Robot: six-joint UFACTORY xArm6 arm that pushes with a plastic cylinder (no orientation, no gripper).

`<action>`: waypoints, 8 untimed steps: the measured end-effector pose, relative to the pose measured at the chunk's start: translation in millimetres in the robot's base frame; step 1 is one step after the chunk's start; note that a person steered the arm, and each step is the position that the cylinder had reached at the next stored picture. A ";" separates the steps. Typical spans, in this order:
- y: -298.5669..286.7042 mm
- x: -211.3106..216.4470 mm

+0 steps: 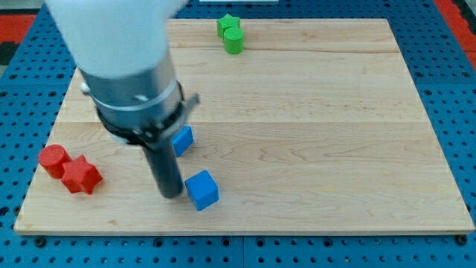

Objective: Place the blue blocks at the bottom center of the board

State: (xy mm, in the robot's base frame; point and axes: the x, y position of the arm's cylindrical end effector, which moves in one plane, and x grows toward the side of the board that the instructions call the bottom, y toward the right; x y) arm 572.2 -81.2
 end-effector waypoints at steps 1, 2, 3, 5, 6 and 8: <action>15.2 5.7; -56.2 -10.7; -73.1 -77.6; 15.1 -97.1; 15.5 -130.2; 42.2 -61.7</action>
State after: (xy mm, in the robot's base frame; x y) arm 510.4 -39.0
